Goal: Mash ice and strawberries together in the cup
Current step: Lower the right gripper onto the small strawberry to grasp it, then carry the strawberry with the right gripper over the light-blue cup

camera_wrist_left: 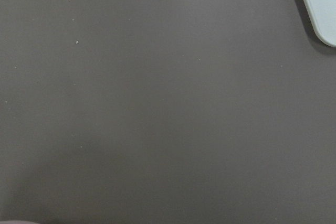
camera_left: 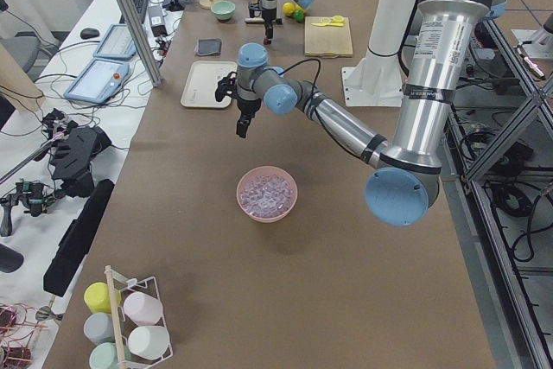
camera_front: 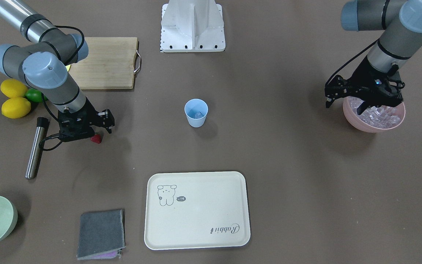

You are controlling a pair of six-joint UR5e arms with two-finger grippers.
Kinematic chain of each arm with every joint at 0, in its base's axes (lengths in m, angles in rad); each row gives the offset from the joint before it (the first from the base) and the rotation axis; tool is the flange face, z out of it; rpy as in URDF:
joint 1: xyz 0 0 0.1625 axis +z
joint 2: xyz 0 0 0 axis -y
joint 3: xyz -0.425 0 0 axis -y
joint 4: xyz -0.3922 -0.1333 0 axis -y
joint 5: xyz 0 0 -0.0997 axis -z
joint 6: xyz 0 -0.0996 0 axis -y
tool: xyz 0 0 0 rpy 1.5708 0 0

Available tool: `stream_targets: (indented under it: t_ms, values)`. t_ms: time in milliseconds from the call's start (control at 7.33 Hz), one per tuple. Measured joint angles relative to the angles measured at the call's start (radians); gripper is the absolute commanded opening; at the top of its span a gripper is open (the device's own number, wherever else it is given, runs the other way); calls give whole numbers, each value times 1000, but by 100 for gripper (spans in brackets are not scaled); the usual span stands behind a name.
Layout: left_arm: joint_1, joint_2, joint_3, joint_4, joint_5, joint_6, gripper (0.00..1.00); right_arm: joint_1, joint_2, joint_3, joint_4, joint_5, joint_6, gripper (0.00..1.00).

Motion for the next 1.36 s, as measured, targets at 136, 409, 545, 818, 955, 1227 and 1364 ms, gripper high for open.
stream_targets:
  t_ms: [136,409,545,818,955,1227,1364]
  values:
    - [-2,3,0,0,-1,3,97,0,4,-8,3,-1,-3,12]
    - [-3,3,0,0,-1,5,97,4,-7,-13,5,-1,-12,0]
    - [-3,3,0,0,-1,5,97,9,-8,-11,3,1,-14,0]
    - [-13,3,5,0,-1,23,97,23,5,17,-6,8,-10,0]
    - [-44,12,12,1,-2,79,97,26,20,41,-8,6,-5,0]
    - [-137,60,35,4,-4,231,97,8,65,90,-10,3,50,0]
    - [-172,77,51,5,-5,280,97,-27,112,104,-20,-11,120,0]
